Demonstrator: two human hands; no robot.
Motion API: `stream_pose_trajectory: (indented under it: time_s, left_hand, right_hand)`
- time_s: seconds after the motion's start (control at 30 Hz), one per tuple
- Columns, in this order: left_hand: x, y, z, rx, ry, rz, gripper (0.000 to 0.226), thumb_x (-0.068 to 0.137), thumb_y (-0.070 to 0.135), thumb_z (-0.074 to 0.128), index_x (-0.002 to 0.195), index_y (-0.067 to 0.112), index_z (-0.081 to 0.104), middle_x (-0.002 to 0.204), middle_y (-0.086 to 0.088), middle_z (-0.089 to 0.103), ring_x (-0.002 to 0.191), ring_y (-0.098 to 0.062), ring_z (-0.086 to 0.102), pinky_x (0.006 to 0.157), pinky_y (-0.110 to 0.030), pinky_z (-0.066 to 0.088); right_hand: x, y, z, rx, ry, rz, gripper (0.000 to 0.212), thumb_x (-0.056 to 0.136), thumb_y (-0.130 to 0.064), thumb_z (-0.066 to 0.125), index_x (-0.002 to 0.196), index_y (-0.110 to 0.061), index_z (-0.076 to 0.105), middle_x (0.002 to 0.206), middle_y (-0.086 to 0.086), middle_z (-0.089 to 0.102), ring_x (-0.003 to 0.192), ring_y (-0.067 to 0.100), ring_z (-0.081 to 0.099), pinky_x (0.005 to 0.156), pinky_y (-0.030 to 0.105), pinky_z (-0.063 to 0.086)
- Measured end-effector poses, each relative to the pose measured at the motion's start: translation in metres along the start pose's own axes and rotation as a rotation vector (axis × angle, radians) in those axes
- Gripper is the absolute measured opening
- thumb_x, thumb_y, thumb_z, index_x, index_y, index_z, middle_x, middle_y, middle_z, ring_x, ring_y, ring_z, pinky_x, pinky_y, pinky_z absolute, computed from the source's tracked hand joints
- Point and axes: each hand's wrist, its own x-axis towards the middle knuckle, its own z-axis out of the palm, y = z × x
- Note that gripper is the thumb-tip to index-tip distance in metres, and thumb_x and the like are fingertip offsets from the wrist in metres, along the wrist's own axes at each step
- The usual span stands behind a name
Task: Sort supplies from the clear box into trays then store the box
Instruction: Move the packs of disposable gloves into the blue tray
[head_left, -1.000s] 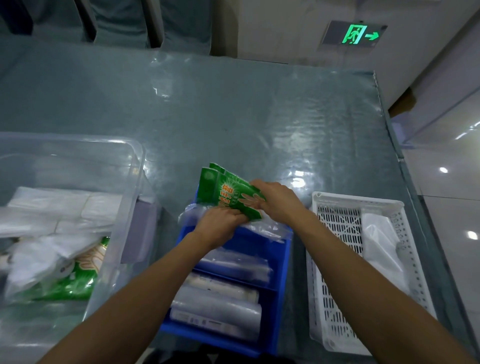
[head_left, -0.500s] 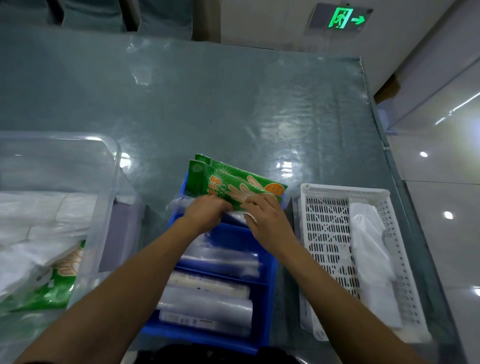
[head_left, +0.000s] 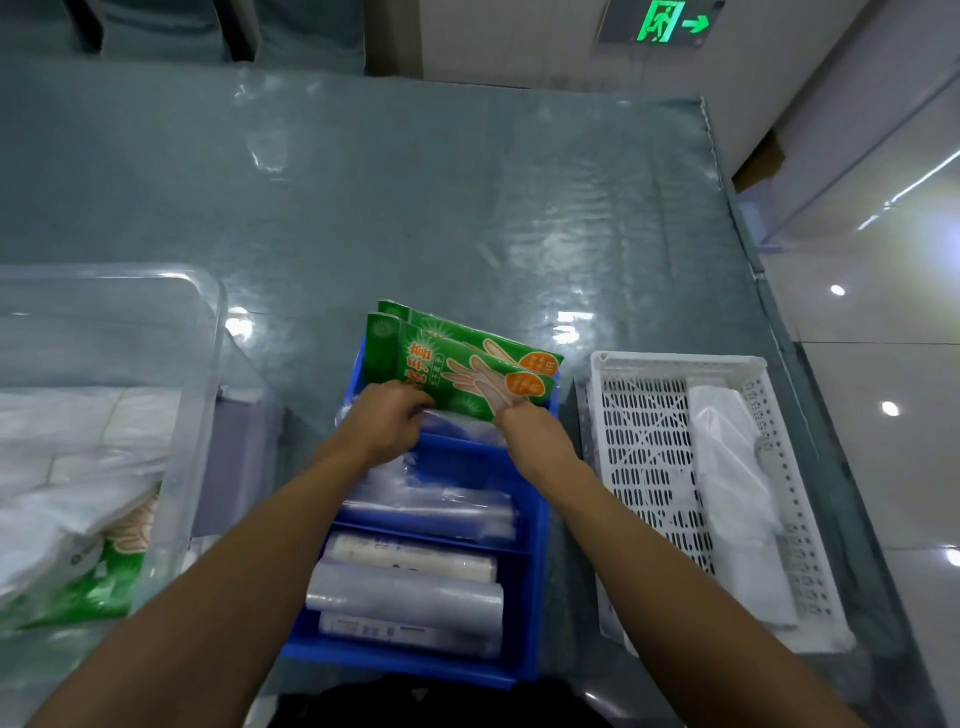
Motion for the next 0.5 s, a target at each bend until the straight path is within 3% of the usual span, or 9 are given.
stream_pose_trajectory:
  time_s: [0.17, 0.33, 0.5]
  left_hand:
    - [-0.006, -0.009, 0.000, 0.079, -0.006, -0.136, 0.026, 0.093, 0.016, 0.058, 0.111, 0.020, 0.076, 0.103, -0.007, 0.076, 0.095, -0.026, 0.067, 0.085, -0.041, 0.055]
    - [0.008, 0.000, -0.001, 0.082, -0.121, -0.213, 0.026, 0.095, 0.016, 0.056, 0.111, 0.022, 0.075, 0.105, -0.008, 0.075, 0.092, -0.030, 0.068, 0.080, -0.039, 0.055]
    - [0.015, 0.010, -0.003, 0.236, -0.131, -0.178, 0.023, 0.092, 0.014, 0.054, 0.104, 0.018, 0.073, 0.100, -0.009, 0.074, 0.088, -0.031, 0.066, 0.071, -0.033, 0.041]
  right_hand:
    - [-0.006, 0.000, -0.002, -0.032, 0.062, -0.050, 0.052, 0.089, 0.008, 0.049, 0.137, -0.011, 0.049, 0.105, 0.015, 0.064, 0.079, 0.028, 0.064, 0.062, 0.034, 0.041]
    - [-0.009, 0.004, 0.004, -0.030, 0.048, -0.049, 0.028, 0.087, 0.011, 0.052, 0.108, -0.002, 0.064, 0.105, 0.016, 0.064, 0.089, 0.031, 0.065, 0.064, 0.035, 0.044]
    - [-0.022, 0.008, 0.006, -0.004, 0.151, -0.095, 0.028, 0.090, -0.005, 0.060, 0.118, -0.009, 0.063, 0.125, 0.011, 0.062, 0.106, 0.028, 0.060, 0.077, 0.040, 0.055]
